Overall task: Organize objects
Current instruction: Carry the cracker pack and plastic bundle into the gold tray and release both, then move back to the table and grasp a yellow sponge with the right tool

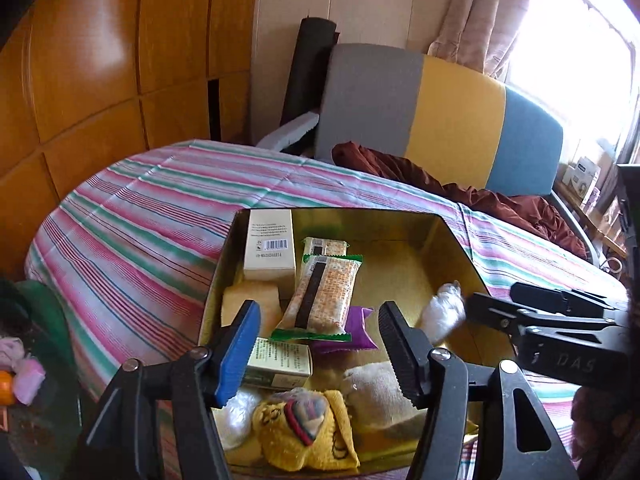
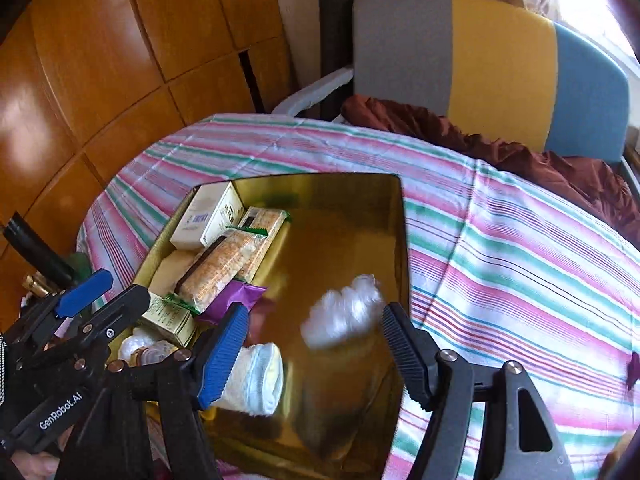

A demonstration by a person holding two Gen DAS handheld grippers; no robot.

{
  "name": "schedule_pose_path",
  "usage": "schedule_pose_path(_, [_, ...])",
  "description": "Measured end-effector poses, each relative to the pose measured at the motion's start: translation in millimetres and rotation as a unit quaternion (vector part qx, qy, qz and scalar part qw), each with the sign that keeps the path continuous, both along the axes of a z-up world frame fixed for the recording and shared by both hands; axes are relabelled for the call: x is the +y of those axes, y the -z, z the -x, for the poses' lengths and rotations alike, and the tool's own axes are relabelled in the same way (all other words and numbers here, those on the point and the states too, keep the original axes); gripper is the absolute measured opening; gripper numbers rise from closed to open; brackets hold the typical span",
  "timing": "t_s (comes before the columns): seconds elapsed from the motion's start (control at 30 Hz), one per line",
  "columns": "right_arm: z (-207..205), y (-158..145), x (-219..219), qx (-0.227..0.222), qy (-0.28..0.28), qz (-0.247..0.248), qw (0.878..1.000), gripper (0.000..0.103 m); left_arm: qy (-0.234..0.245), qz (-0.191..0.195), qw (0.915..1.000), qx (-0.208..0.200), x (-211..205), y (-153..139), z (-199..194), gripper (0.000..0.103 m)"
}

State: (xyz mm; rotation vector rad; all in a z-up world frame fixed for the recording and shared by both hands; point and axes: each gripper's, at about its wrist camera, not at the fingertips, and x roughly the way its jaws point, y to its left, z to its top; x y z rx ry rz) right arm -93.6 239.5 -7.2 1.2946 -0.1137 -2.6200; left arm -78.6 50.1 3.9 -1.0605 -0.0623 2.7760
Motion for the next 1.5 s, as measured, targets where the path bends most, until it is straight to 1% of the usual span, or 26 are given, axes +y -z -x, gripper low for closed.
schedule_pose_path(0.17, [-22,-6,14,0.008,0.026,-0.009,1.0,0.071,0.007,-0.001,0.9999,0.01,1,-7,-13,0.066])
schedule_pose_path(0.4, [-55,-1,47,-0.002,0.069,-0.006,0.998,0.071,0.032,0.007,0.9994,0.016,16,-11,-30,0.066])
schedule_pose_path(0.53, [-72,3,74,-0.01,0.096,-0.008,0.995,0.071,0.051,0.009,0.9985,0.019,28,-13,-38,0.066])
schedule_pose_path(0.7, [-92,9,117,-0.025,0.147,-0.007,0.989,0.071,0.081,0.012,0.9965,0.017,47,-14,-45,0.066])
schedule_pose_path(0.77, [-101,10,137,-0.031,0.17,-0.004,0.985,0.071,0.093,0.012,0.9955,0.014,55,-13,-47,0.071])
schedule_pose_path(0.87, [-115,9,172,-0.038,0.204,-0.003,0.978,0.071,0.115,0.009,0.9933,0.008,69,-11,-51,0.072])
schedule_pose_path(0.93, [-127,7,198,-0.043,0.234,0.0,0.971,0.072,0.13,0.008,0.9915,0.009,78,-10,-56,0.073])
schedule_pose_path(0.97, [-134,4,213,-0.045,0.252,-0.001,0.967,0.074,0.137,0.007,0.9905,0.009,82,-10,-57,0.073])
schedule_pose_path(1.07, [-157,-10,260,-0.046,0.314,0.005,0.948,0.081,0.158,0.0,0.9874,0.005,93,-8,-62,0.074])
schedule_pose_path(1.13, [-174,-20,295,-0.049,0.363,0.009,0.931,0.084,0.17,-0.003,0.9855,0.001,100,-6,-64,0.074])
schedule_pose_path(1.2, [-189,-25,325,-0.059,0.409,0.004,0.911,0.084,0.18,-0.005,0.9837,-0.004,108,-4,-67,0.074])
schedule_pose_path(1.23, [-195,-24,339,-0.069,0.43,0.003,0.9,0.084,0.185,-0.005,0.9826,-0.007,111,-4,-67,0.074])
schedule_pose_path(1.3, [-204,-18,363,-0.094,0.455,0.013,0.886,0.084,0.194,-0.006,0.9809,-0.01,118,-2,-69,0.075])
schedule_pose_path(1.37, [-207,-5,377,-0.119,0.465,0.029,0.877,0.084,0.205,-0.005,0.9786,-0.015,126,-1,-72,0.075])
schedule_pose_path(1.5, [-194,22,383,-0.16,0.462,0.051,0.871,0.084,0.223,0.001,0.9748,-0.015,136,1,-80,0.076])
